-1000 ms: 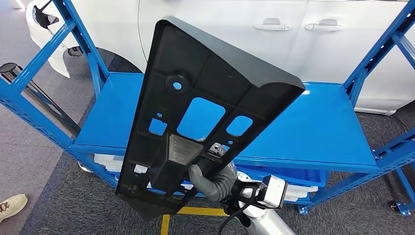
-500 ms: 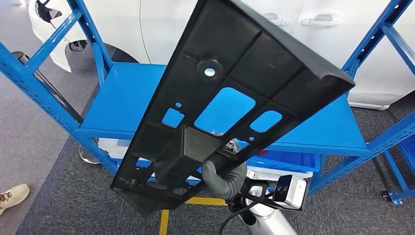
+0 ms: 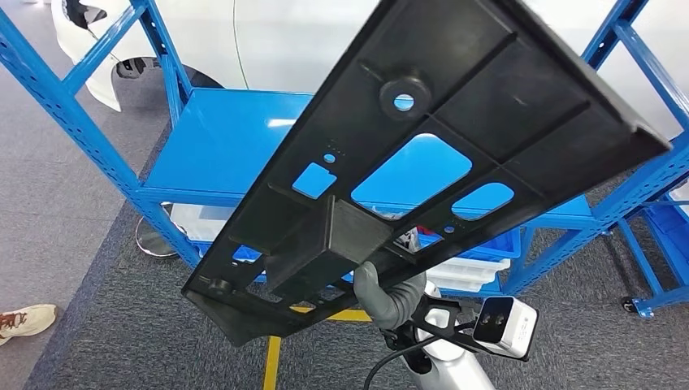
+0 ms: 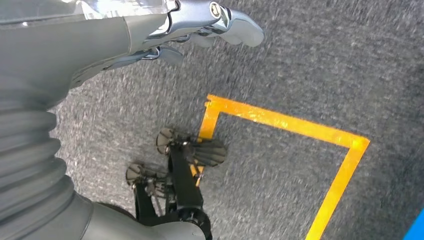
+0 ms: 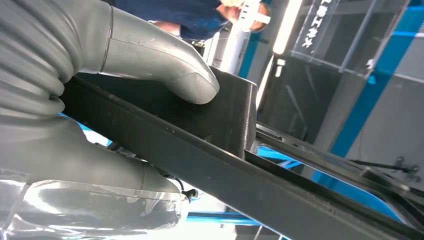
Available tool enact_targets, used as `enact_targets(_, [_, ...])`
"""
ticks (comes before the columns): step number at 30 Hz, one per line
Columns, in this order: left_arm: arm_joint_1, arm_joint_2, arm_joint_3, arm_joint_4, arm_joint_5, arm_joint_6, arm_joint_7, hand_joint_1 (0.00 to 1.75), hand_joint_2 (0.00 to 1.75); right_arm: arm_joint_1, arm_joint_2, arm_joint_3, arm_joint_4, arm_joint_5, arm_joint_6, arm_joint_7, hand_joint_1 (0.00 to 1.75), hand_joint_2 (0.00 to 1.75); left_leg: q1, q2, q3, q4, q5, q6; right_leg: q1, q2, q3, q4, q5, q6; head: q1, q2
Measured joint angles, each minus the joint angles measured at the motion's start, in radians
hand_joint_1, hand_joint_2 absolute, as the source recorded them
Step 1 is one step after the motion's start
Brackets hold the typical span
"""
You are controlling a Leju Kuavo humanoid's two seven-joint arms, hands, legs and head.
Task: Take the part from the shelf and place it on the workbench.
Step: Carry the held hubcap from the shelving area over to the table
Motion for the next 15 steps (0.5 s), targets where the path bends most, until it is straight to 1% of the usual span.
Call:
enact_targets(1, [0.001, 0.000, -0.002, 0.000, 0.001, -0.001, 0.002, 0.00, 1.75, 0.002, 0.000, -0.001, -0.001, 0.001, 0.001, 0.000, 1.75, 1.75, 0.001, -0.001, -0.004, 0.002, -0.004, -0.005, -0.002, -0.002, -0.006, -0.004, 0.011, -0.006, 0.001, 0.000])
enact_targets(2, [0.002, 0.000, -0.004, 0.000, 0.002, -0.001, 0.003, 0.00, 1.75, 0.004, 0.001, -0.002, -0.001, 0.001, 0.003, 0.000, 1.75, 1.75, 0.001, -0.001, -0.011, 0.017, -0.025, -0.010, -0.005, -0.004, -0.015, -0.007, 0.022, -0.013, -0.001, 0.000])
enact_targets(3, [0.002, 0.000, -0.006, 0.000, 0.003, -0.002, 0.004, 0.00, 1.75, 0.006, 0.002, -0.003, 0.000, 0.002, 0.004, 0.000, 1.75, 1.75, 0.002, -0.002, -0.023, 0.051, -0.065, -0.014, -0.008, -0.006, -0.025, -0.010, 0.035, -0.019, -0.003, 0.000])
enact_targets(4, [0.002, 0.000, -0.009, 0.000, 0.004, -0.002, 0.005, 0.00, 1.75, 0.008, 0.003, -0.004, 0.000, 0.002, 0.005, 0.000, 1.75, 1.75, 0.004, -0.003, -0.038, 0.104, -0.118, -0.017, -0.008, -0.007, -0.038, -0.010, 0.046, -0.023, -0.005, 0.000])
enact_targets(5, [0.002, 0.000, -0.011, 0.000, 0.005, -0.002, 0.005, 0.00, 1.75, 0.009, 0.003, -0.004, 0.000, 0.002, 0.005, 0.000, 1.75, 1.75, 0.004, -0.003, -0.054, 0.170, -0.167, -0.021, -0.007, -0.007, -0.053, -0.008, 0.057, -0.025, -0.008, 0.000])
enact_targets(6, [0.002, 0.000, -0.012, 0.000, 0.006, -0.002, 0.005, 0.00, 1.75, 0.011, 0.004, -0.004, 0.001, 0.002, 0.006, 0.000, 1.75, 1.75, 0.005, -0.003, -0.065, 0.234, -0.197, -0.025, -0.007, -0.008, -0.068, -0.007, 0.068, -0.025, -0.008, 0.000])
enact_targets(7, [0.002, 0.000, -0.013, 0.000, 0.006, -0.002, 0.004, 0.00, 1.75, 0.012, 0.004, -0.004, 0.002, 0.002, 0.007, 0.000, 1.75, 1.75, 0.006, -0.003, -0.066, 0.278, -0.201, -0.028, -0.006, -0.008, -0.084, -0.004, 0.079, -0.024, -0.008, 0.000])
enact_targets(8, [0.002, 0.000, -0.014, 0.000, 0.006, -0.002, 0.003, 0.00, 1.75, 0.013, 0.004, -0.004, 0.004, 0.000, 0.008, 0.000, 1.75, 1.75, 0.007, -0.002, -0.053, 0.292, -0.183, -0.029, -0.007, -0.008, -0.100, 0.000, 0.089, -0.022, -0.008, 0.000])
enact_targets(9, [0.001, 0.000, -0.014, 0.000, 0.006, -0.002, 0.002, 0.00, 1.75, 0.014, 0.004, -0.004, 0.005, -0.003, 0.008, 0.000, 1.75, 1.75, 0.008, -0.002, -0.022, 0.268, -0.153, -0.030, -0.007, -0.008, -0.117, 0.006, 0.097, -0.019, -0.008, 0.000])
enact_targets(10, [0.001, 0.000, -0.014, 0.000, 0.006, -0.002, 0.001, 0.00, 1.75, 0.014, 0.004, -0.004, 0.006, -0.006, 0.008, 0.000, 1.75, 1.75, 0.010, -0.003, 0.025, 0.214, -0.127, -0.031, -0.008, -0.008, -0.133, 0.014, 0.104, -0.015, -0.008, 0.000])
enact_targets(11, [-0.001, 0.000, -0.014, 0.000, 0.006, -0.002, 0.000, 0.00, 1.75, 0.014, 0.004, -0.004, 0.007, -0.008, 0.008, 0.000, 1.75, 1.75, 0.010, -0.003, 0.078, 0.142, -0.123, -0.030, -0.007, -0.008, -0.146, 0.024, 0.110, -0.010, -0.008, 0.000])
enact_targets(12, [-0.002, 0.000, -0.014, 0.000, 0.006, -0.002, -0.001, 0.00, 1.75, 0.014, 0.004, -0.004, 0.007, -0.010, 0.007, 0.000, 1.75, 1.75, 0.009, -0.004, 0.124, 0.074, -0.131, -0.026, -0.006, -0.008, -0.156, 0.032, 0.114, -0.005, -0.008, 0.000])
enact_targets(13, [-0.003, 0.000, -0.014, 0.000, 0.006, -0.002, -0.002, 0.00, 1.75, 0.014, 0.004, -0.005, 0.007, -0.011, 0.007, 0.000, 1.75, 1.75, 0.007, -0.005, 0.152, 0.026, -0.146, -0.022, -0.005, -0.008, -0.162, 0.037, 0.119, 0.000, -0.007, 0.000])
enact_targets(14, [-0.003, 0.000, -0.014, 0.000, 0.006, -0.002, -0.002, 0.00, 1.75, 0.015, 0.004, -0.005, 0.008, -0.013, 0.007, 0.000, 1.75, 1.75, 0.004, -0.006, 0.162, 0.001, -0.158, -0.015, -0.005, -0.009, -0.166, 0.040, 0.126, 0.006, -0.007, 0.000])
enact_targets(15, [-0.002, 0.000, -0.014, 0.000, 0.006, -0.002, -0.002, 0.00, 1.75, 0.017, 0.004, -0.005, 0.008, -0.015, 0.008, 0.000, 1.75, 1.75, 0.003, -0.007, 0.158, -0.004, -0.155, -0.007, -0.005, -0.009, -0.168, 0.039, 0.133, 0.013, -0.006, 0.000])
